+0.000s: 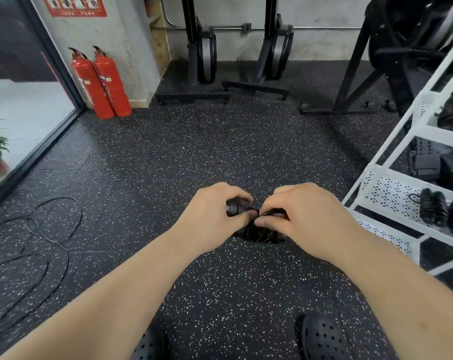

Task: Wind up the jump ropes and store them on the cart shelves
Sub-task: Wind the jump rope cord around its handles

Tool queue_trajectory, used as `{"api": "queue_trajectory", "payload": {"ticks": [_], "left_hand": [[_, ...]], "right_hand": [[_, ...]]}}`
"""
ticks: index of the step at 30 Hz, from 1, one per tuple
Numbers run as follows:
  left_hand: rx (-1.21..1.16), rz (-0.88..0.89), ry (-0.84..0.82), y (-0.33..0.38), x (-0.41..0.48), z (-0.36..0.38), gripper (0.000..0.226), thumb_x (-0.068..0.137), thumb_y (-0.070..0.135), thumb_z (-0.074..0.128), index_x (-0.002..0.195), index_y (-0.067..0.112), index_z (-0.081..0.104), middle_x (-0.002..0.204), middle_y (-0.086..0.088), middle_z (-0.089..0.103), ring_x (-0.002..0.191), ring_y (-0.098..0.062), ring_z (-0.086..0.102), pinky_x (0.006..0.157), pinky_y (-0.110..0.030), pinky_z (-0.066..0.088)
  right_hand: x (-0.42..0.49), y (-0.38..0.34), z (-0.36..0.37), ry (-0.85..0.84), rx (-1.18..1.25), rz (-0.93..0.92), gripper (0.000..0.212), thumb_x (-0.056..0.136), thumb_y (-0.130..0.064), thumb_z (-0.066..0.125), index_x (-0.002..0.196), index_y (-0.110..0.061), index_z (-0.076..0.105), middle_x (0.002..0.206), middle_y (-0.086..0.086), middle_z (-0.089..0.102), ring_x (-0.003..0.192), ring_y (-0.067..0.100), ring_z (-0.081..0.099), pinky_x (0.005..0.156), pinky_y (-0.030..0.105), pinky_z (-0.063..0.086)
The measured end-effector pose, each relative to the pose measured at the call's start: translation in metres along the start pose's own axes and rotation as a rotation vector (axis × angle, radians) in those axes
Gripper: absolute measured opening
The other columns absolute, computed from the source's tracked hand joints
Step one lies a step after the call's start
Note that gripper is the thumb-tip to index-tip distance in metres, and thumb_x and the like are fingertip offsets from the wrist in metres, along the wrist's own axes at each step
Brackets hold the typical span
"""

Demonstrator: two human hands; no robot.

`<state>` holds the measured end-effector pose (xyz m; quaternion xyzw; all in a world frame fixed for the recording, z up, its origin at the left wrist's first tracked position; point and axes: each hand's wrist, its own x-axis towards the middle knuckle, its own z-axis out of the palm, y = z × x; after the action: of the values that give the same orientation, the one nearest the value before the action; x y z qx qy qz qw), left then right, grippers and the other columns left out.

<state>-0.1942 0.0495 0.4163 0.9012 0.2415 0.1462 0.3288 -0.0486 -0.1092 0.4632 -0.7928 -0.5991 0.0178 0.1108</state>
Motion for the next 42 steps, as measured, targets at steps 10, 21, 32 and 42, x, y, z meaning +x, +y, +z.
{"api": "queue_trajectory", "payload": {"ticks": [10,21,32,42], "left_hand": [[-0.284,0.107,-0.001,0.017,-0.008,-0.011,0.024,0.101,0.023,0.074,0.117,0.039,0.066,0.109,0.02,0.075,0.108,-0.004,0.069,0.092,-0.019,0.051],[-0.742,0.048,0.21,0.011,0.0,-0.025,0.042,0.085,0.022,0.088,0.122,0.025,0.068,0.106,-0.002,0.073,0.095,-0.015,0.07,0.094,-0.042,0.057],[-0.821,-0.346,0.51,0.028,0.002,-0.005,0.048,0.085,0.084,0.061,0.107,0.041,0.063,0.11,0.001,0.073,0.099,-0.016,0.07,0.096,-0.052,0.059],[-0.86,-0.298,0.102,0.038,-0.009,0.016,0.032,0.112,0.053,0.04,0.14,0.056,0.056,0.122,0.033,0.07,0.112,0.018,0.061,0.1,-0.02,0.045]], "right_hand": [[0.005,0.027,-0.005,-0.124,0.538,0.174,0.03,0.079,-0.058,0.086,0.107,-0.05,0.079,0.088,-0.027,0.074,0.087,-0.008,0.066,0.081,0.025,0.051],[0.008,0.008,0.001,-0.033,0.74,0.151,0.019,0.082,-0.047,0.087,0.088,-0.031,0.079,0.069,-0.01,0.073,0.061,0.01,0.066,0.068,0.032,0.054],[0.015,-0.022,0.007,0.334,0.953,0.475,0.027,0.077,-0.042,0.094,0.08,-0.022,0.077,0.063,-0.005,0.071,0.049,0.009,0.062,0.056,0.021,0.05],[0.02,-0.035,0.017,0.364,0.42,0.265,0.01,0.086,-0.035,0.084,0.094,-0.033,0.078,0.092,-0.018,0.068,0.079,-0.002,0.062,0.071,0.017,0.046]]}}
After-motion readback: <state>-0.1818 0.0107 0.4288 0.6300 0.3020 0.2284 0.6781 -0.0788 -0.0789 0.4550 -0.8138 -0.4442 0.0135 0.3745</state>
